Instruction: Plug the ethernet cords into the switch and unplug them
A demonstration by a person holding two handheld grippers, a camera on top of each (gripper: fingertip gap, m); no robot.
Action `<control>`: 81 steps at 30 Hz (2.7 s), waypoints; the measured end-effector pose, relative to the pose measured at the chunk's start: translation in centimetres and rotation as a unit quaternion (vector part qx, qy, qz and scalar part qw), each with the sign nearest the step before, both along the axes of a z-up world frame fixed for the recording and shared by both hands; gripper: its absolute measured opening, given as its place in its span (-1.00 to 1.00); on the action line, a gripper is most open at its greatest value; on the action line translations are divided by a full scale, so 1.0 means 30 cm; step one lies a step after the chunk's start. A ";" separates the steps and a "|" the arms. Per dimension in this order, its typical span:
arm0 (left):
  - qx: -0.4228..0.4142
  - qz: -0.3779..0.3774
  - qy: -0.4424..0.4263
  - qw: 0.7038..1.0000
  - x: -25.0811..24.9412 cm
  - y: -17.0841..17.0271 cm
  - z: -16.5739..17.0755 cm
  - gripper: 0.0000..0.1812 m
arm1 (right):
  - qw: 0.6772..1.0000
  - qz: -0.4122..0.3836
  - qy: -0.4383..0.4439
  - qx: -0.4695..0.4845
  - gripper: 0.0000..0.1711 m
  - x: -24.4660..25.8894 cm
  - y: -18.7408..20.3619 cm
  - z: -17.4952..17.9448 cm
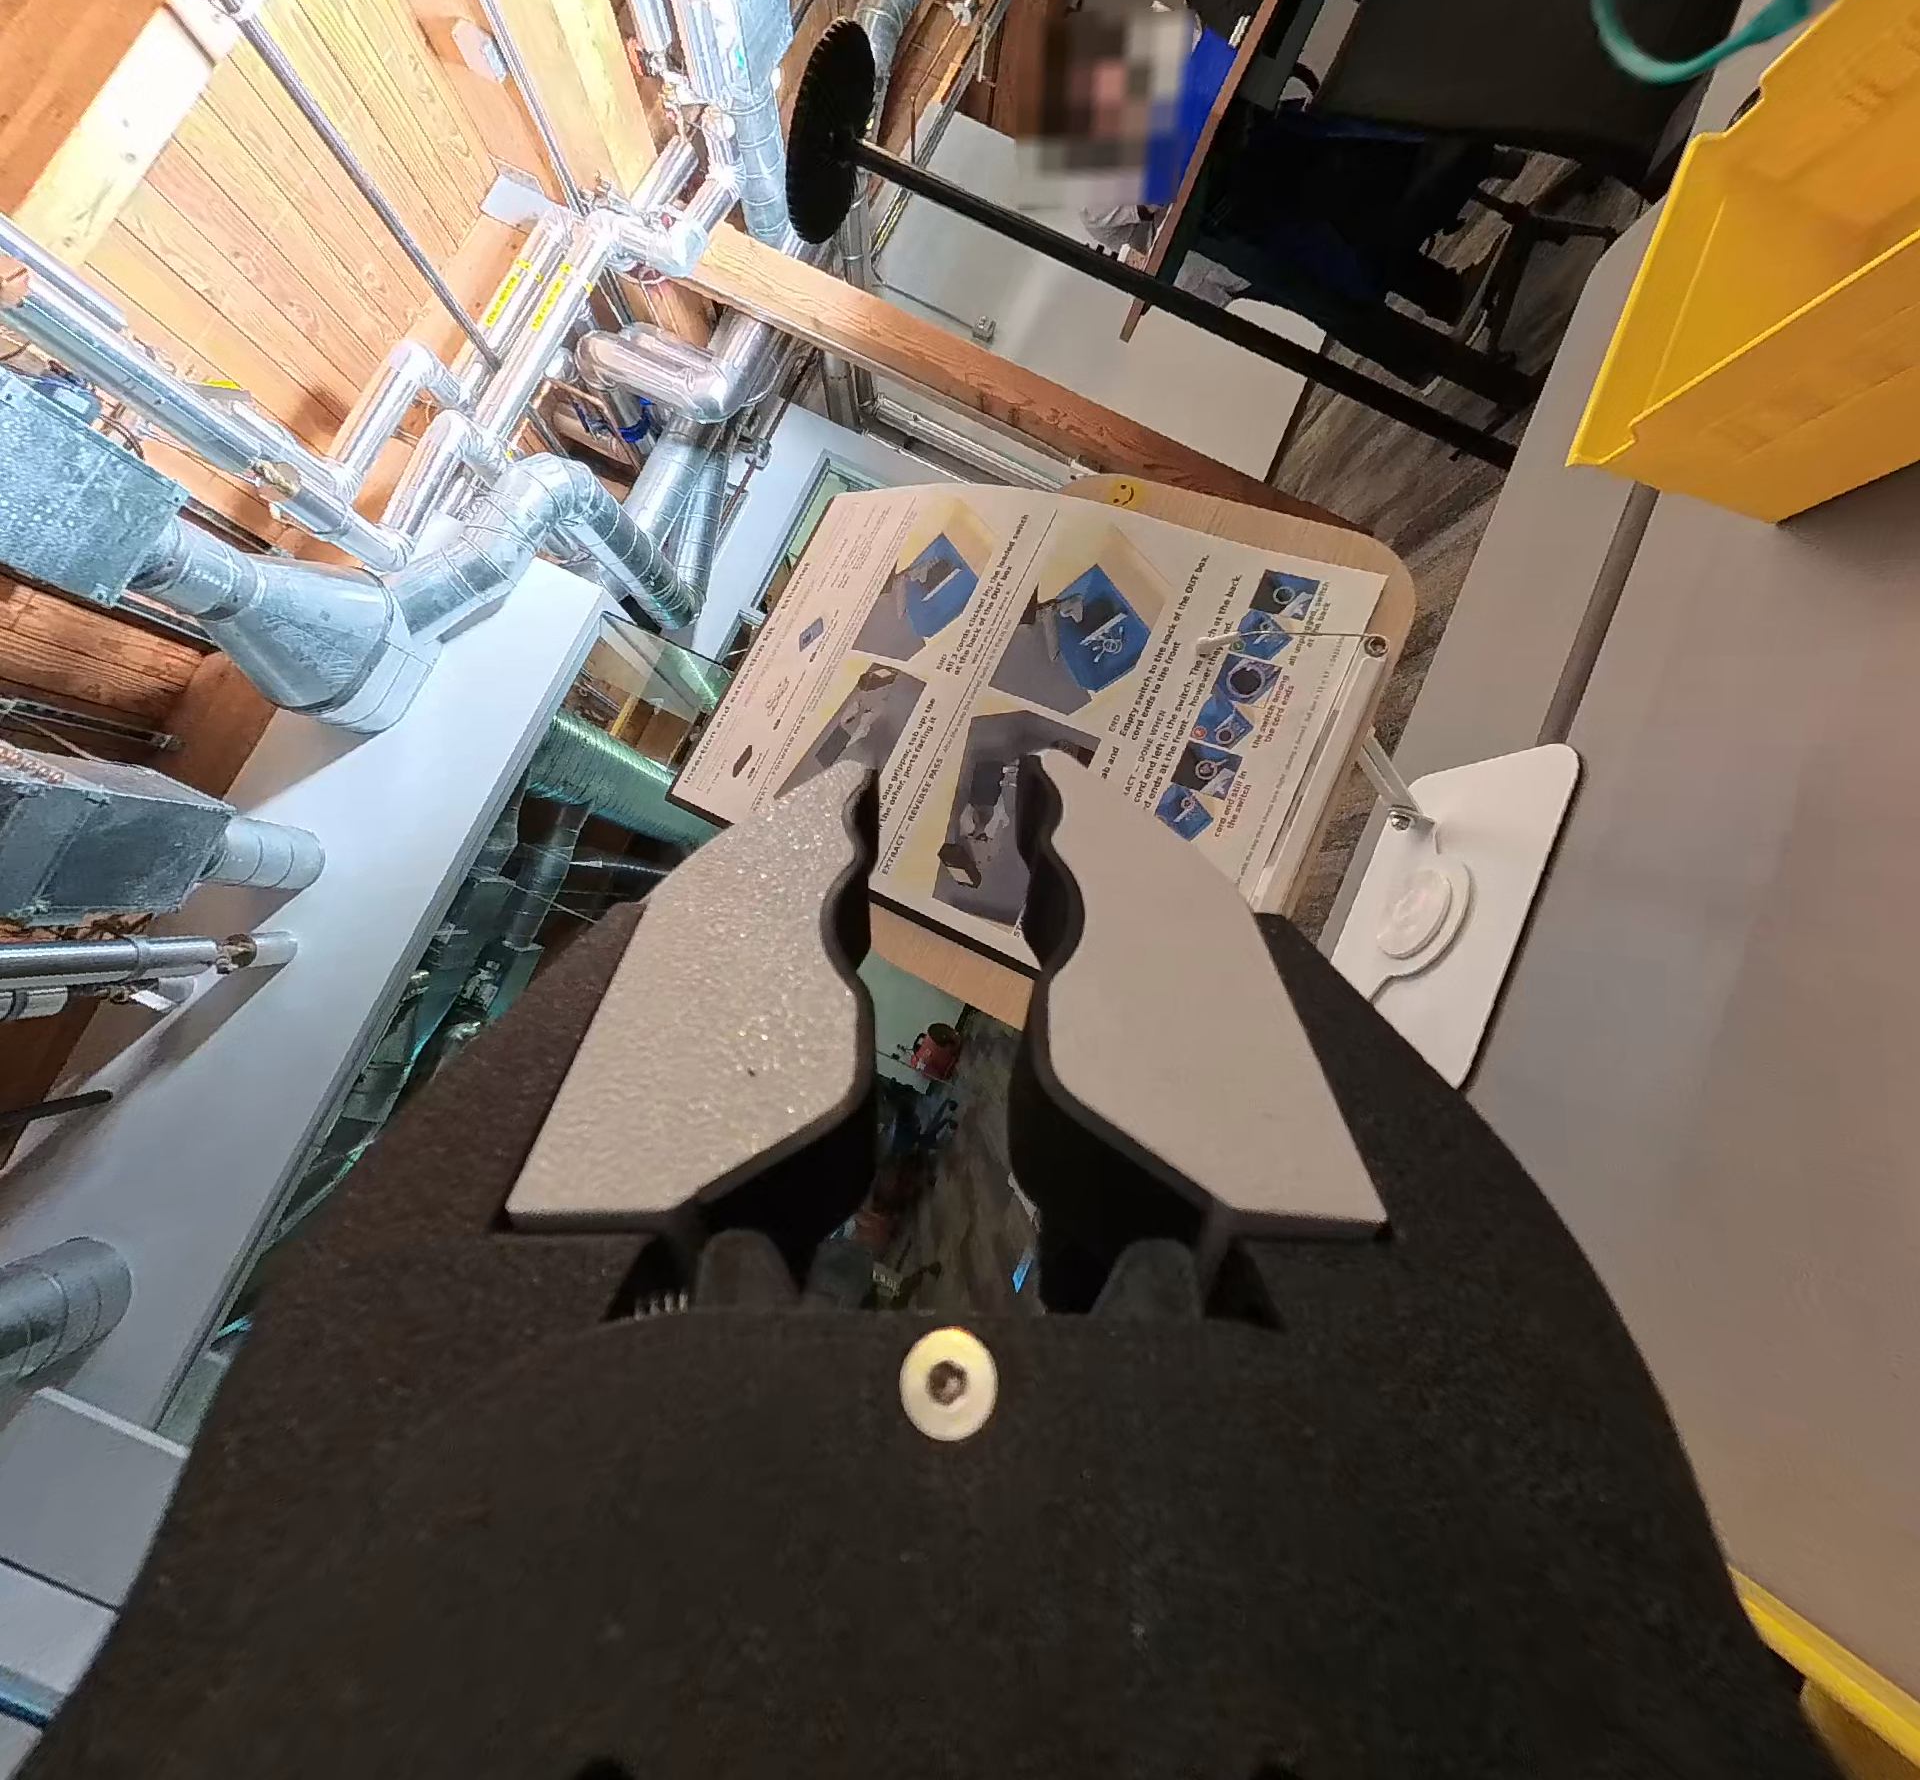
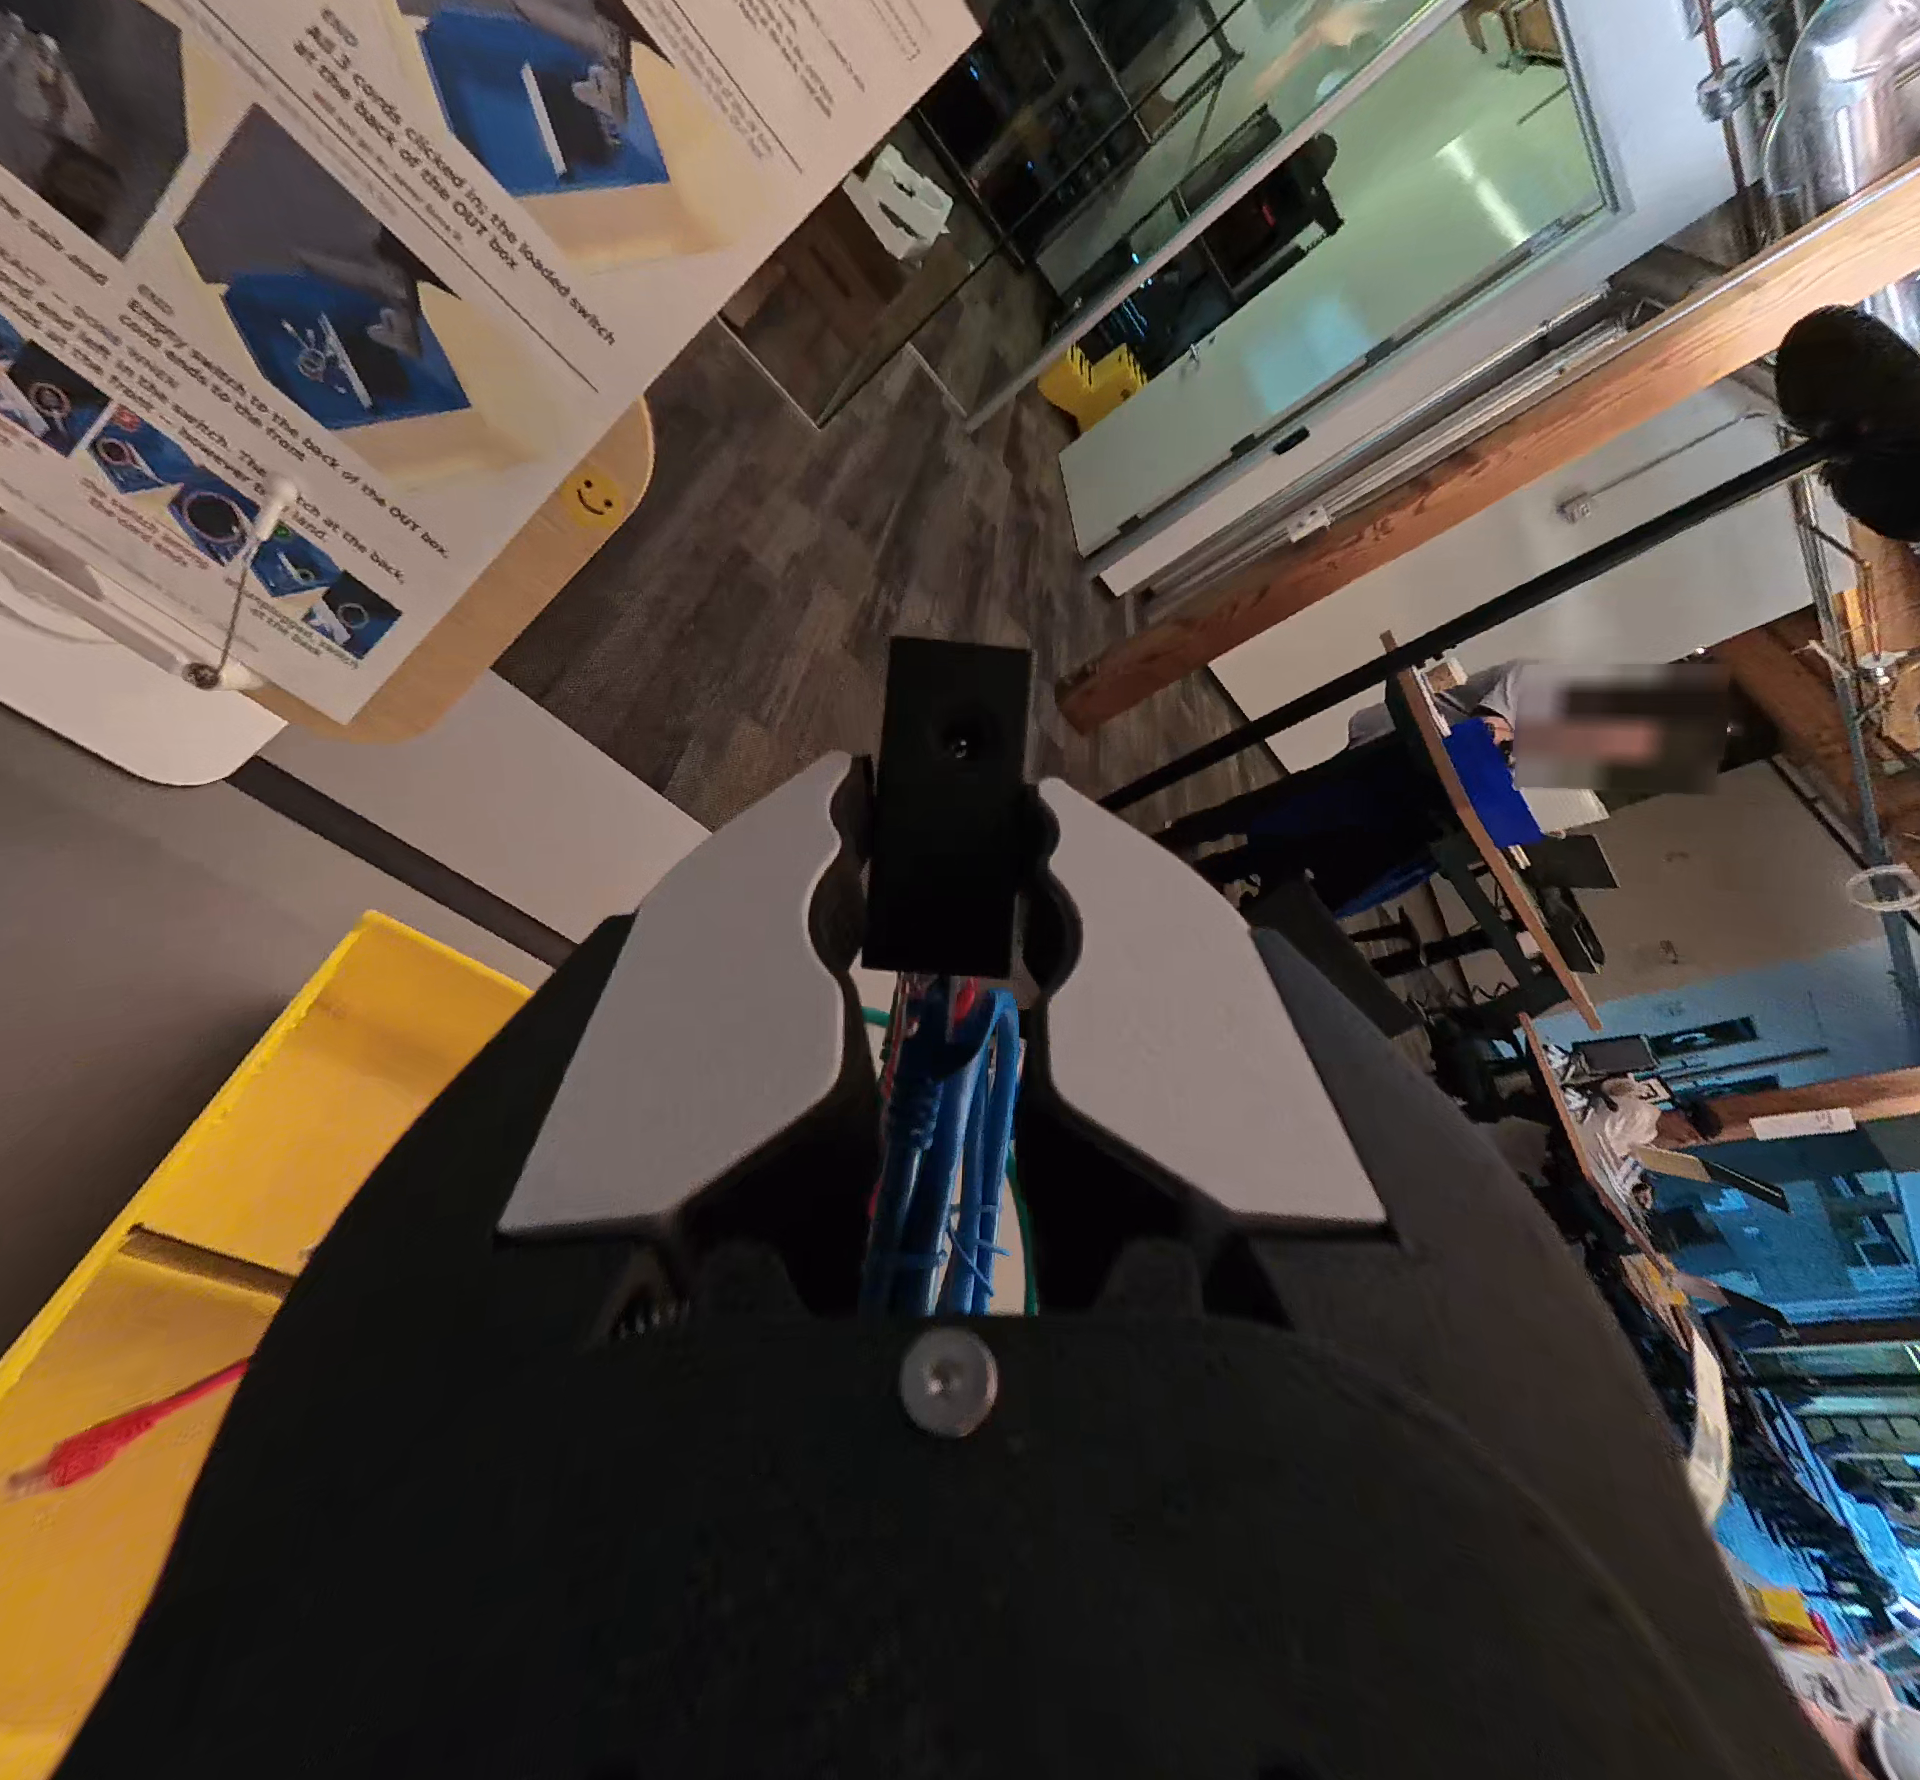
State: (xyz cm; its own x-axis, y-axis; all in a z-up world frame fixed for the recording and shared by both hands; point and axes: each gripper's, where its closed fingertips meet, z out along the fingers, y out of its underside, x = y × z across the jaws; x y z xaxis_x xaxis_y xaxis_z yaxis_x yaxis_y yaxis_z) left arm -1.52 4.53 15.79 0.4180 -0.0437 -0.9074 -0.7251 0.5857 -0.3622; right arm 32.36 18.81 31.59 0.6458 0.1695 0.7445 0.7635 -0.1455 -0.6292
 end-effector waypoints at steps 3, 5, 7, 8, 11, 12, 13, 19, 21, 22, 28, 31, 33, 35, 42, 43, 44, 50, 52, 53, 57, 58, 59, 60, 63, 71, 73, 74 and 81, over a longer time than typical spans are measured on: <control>-0.002 0.004 0.004 1.000 0.001 0.008 -0.007 -0.73 | 1.000 -0.011 -0.006 0.006 -0.69 -0.007 0.030 0.044; -0.004 0.007 0.008 1.000 0.003 0.016 -0.015 -0.73 | 1.000 -0.015 -0.016 0.008 -0.69 -0.022 0.052 0.072; -0.007 0.011 0.013 1.000 0.006 0.023 -0.023 -0.73 | 0.999 -0.019 -0.026 0.010 -0.69 -0.039 0.072 0.101; -0.008 0.013 0.015 1.000 0.006 0.028 -0.028 -0.73 | 0.999 -0.020 -0.031 0.013 -0.69 -0.048 0.081 0.115; -0.011 0.018 0.021 1.000 0.006 0.040 -0.038 -0.73 | 0.999 -0.020 -0.036 0.018 -0.69 -0.069 0.111 0.135; -0.012 0.019 0.022 0.999 0.006 0.042 -0.041 -0.73 | 0.999 -0.022 -0.037 0.018 -0.69 -0.069 0.122 0.132; -0.013 0.021 0.023 0.999 0.004 0.045 -0.043 -0.73 | 0.999 -0.024 -0.036 0.017 -0.69 -0.068 0.133 0.124; -0.016 0.025 0.022 0.999 -0.005 0.055 -0.046 -0.73 | 1.000 -0.021 0.019 -0.004 -0.70 -0.054 0.159 -0.007; -0.016 0.024 0.021 0.999 -0.005 0.055 -0.047 -0.73 | 0.999 -0.016 0.044 -0.006 -0.70 -0.049 0.153 -0.067; -0.016 0.023 0.022 0.999 -0.003 0.054 -0.047 -0.73 | 0.998 -0.013 0.053 -0.010 -0.69 -0.045 0.151 -0.104; -0.016 0.023 0.020 0.999 -0.007 0.052 -0.044 -0.73 | 0.989 0.041 0.114 -0.081 -0.69 -0.031 0.109 -0.380; -0.016 0.023 0.021 0.999 -0.006 0.052 -0.045 -0.73 | 0.974 0.066 0.175 -0.125 -0.68 0.002 0.087 -0.481; -0.018 0.022 0.025 0.999 0.001 0.053 -0.051 -0.73 | 0.957 0.096 0.222 -0.162 -0.69 0.009 0.065 -0.531; -0.020 0.022 0.029 0.999 0.009 0.057 -0.059 -0.74 | 0.937 0.149 0.237 -0.209 -0.69 -0.004 0.033 -0.594; -0.026 0.029 0.053 0.998 0.032 0.071 -0.091 -0.74 | 0.911 0.192 0.138 -0.338 -0.68 0.011 0.015 -0.880; -0.026 0.031 0.055 0.998 0.032 0.075 -0.094 -0.74 | 0.904 0.198 0.126 -0.357 -0.69 0.000 0.015 -0.921; -0.027 0.034 0.056 0.997 0.029 0.078 -0.096 -0.74 | 0.904 0.189 0.105 -0.370 -0.68 0.000 0.027 -0.961; -0.032 0.048 0.046 0.997 -0.006 0.089 -0.086 -0.74 | 0.870 0.125 -0.038 -0.475 -0.68 -0.031 0.058 -1.201; -0.048 0.047 0.047 0.997 -0.006 0.090 -0.098 -0.74 | 0.863 0.096 -0.081 -0.489 -0.67 -0.033 0.072 -1.246; -0.053 0.047 0.048 0.996 -0.004 0.090 -0.101 -0.73 | 0.866 0.077 -0.097 -0.484 -0.66 -0.029 0.087 -1.254; -0.065 0.055 0.040 0.996 -0.019 0.097 -0.101 -0.72 | 0.894 0.089 -0.128 -0.420 -0.49 -0.063 0.110 -1.173; -0.070 0.058 0.035 0.995 -0.029 0.097 -0.097 -0.71 | 0.908 0.096 -0.115 -0.390 -0.41 -0.078 0.112 -1.116; -0.074 0.064 0.027 0.995 -0.044 0.098 -0.090 -0.71 | 0.923 0.104 -0.089 -0.361 -0.37 -0.095 0.105 -1.047; -0.083 0.070 0.016 0.994 -0.062 0.099 -0.082 -0.71 | 0.937 0.119 -0.055 -0.323 -0.34 -0.112 0.089 -0.967; -0.163 0.088 -0.021 0.982 -0.128 0.104 -0.099 -0.72 | 0.963 0.114 0.085 -0.227 -0.34 -0.059 -0.027 -0.758; -0.318 0.206 -0.156 0.912 -0.401 0.134 -0.153 -0.71 | 0.915 -0.163 0.262 -0.261 -0.35 0.414 -0.222 -0.978; -0.357 0.241 -0.186 0.883 -0.473 0.135 -0.192 -0.70 | 0.893 -0.219 0.254 -0.299 -0.33 0.515 -0.238 -1.093; -0.377 0.263 -0.198 0.866 -0.510 0.134 -0.217 -0.68 | 0.892 -0.214 0.257 -0.303 -0.35 0.540 -0.230 -1.137; -0.442 0.413 -0.239 0.760 -0.757 0.129 -0.365 -0.43 | 0.833 -0.207 0.289 -0.424 -0.35 0.605 -0.252 -1.394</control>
State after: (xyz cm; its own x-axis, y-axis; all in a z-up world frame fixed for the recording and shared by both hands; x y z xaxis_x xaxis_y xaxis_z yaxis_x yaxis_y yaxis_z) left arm -24.23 8.39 4.82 0.9066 -0.0915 -0.4119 -0.3750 -0.6222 -0.6872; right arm 50.49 11.25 -10.23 0.9886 0.1496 0.0145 0.1422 -0.8999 -0.4122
